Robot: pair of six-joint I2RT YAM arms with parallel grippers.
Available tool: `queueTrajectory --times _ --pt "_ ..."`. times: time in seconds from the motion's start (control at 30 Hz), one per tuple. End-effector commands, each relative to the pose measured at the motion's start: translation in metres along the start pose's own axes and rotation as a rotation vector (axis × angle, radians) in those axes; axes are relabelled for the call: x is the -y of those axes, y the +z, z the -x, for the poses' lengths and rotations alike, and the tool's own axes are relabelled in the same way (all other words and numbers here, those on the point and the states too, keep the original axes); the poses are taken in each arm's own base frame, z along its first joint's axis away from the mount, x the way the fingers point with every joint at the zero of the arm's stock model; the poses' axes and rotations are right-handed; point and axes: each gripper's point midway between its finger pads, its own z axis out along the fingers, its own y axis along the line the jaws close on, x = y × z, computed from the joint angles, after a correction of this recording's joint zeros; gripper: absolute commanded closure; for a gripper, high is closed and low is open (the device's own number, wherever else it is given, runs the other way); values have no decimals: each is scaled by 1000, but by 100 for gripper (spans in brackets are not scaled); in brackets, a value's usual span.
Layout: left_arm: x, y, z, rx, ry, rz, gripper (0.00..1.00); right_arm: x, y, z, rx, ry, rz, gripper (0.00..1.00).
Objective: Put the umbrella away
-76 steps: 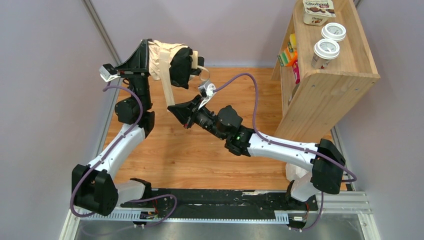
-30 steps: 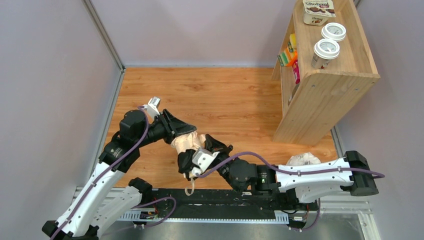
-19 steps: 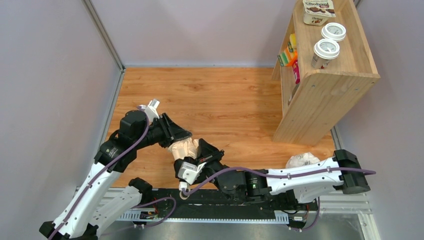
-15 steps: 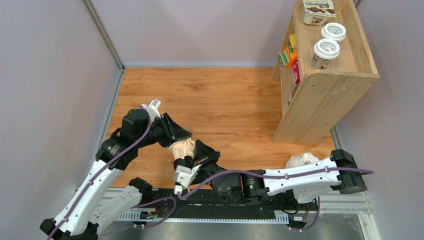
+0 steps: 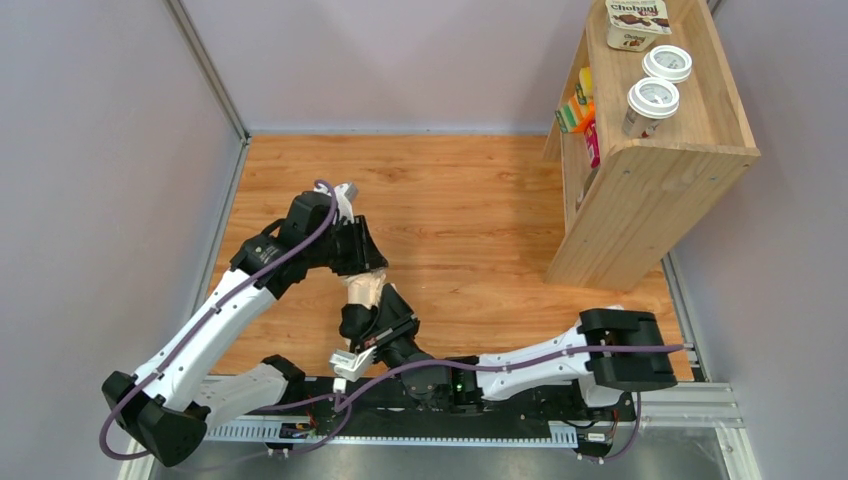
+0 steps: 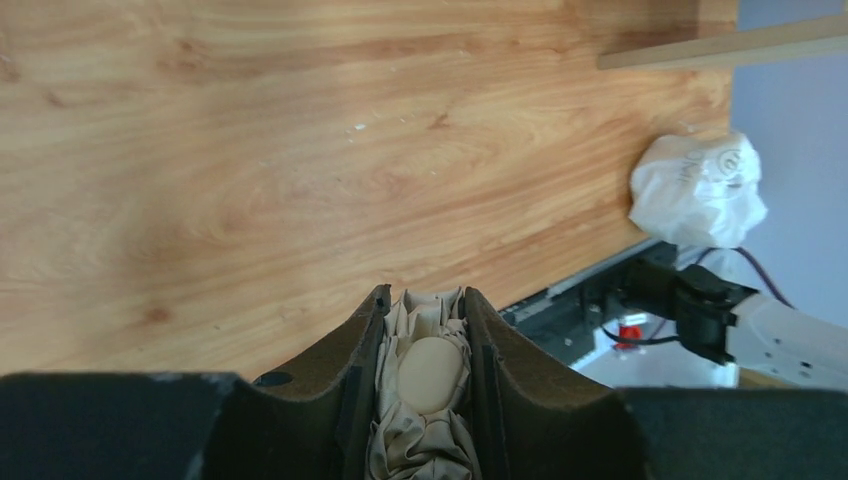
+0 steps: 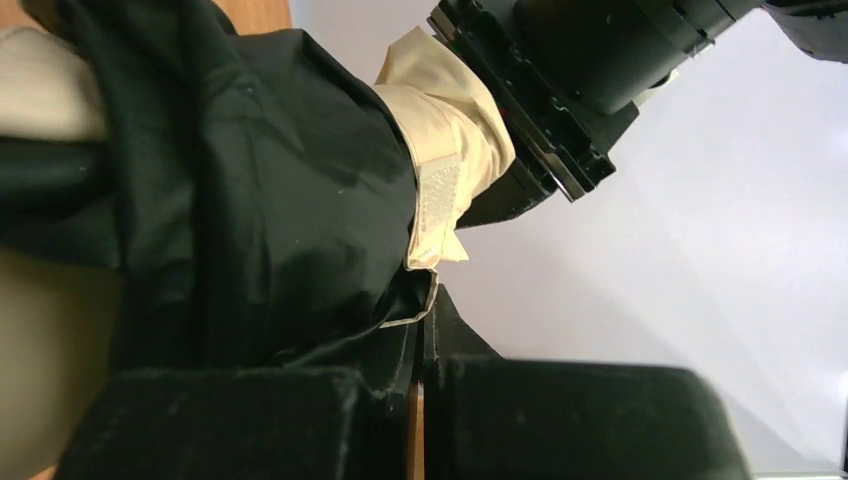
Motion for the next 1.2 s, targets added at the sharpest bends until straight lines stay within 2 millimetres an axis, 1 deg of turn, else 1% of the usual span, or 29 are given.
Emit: queueTrajectory --times 0.0,0.1,0.17,0.2,0.23,0.3,0.37,0.4,0.43,0.47,0.5,0.57,0.67,0.7,0.77,0.8,0.83,0.87,0.9,0.93,0.97,1.1,1.17 --pt "1 -10 52 238 201 38 100 54 0 11 32 105 -229 100" --pt "8 -21 67 295 282 36 100 56 5 7 28 100 -277 100" --pt "14 -23 75 312 301 24 100 59 7 11 42 100 -298 100" --pt "15 -18 75 297 305 26 100 62 8 13 51 105 -305 100" --pt "19 -20 79 300 315 21 100 63 9 15 57 106 -303 100" --pt "20 -11 85 281 322 38 100 66 12 16 71 116 -300 100" --pt "21 -10 95 289 327 68 100 66 15 14 76 117 -279 100" --pt "21 -8 96 277 317 76 100 69 16 10 72 129 -285 100" --pt "13 -9 104 282 301 153 100 73 17 6 60 134 -291 100" --pt "7 -6 106 270 277 193 100 79 18 1 46 145 -306 100" --pt "-3 -4 107 243 262 265 100 83 18 -2 40 152 -319 100" --pt "-10 0 108 218 249 313 100 89 18 -9 23 172 -328 100" --pt "-12 3 106 245 235 296 100 98 13 -19 2 203 -353 100" --pt "-6 3 106 271 241 252 100 102 11 -23 -6 219 -361 100" --pt "-2 3 104 283 235 219 100 108 6 -23 1 245 -375 100" --pt "0 6 106 298 234 197 100 112 5 -24 2 257 -389 100" --pt "8 1 105 317 236 152 100 115 2 -26 3 259 -410 100" --pt "10 8 106 353 236 113 100 118 0 -26 15 266 -437 100" --pt "19 -2 106 395 244 54 100 118 -3 -25 31 270 -450 100" --pt "20 2 106 418 240 26 100 118 -6 -25 46 279 -460 100" --pt "22 -6 108 444 233 19 100 116 -8 -24 60 284 -464 100" --pt "4 -5 102 422 215 101 100 107 -7 -23 75 279 -454 100" --pt "-1 2 99 399 216 121 100 108 -6 -19 81 264 -456 100"
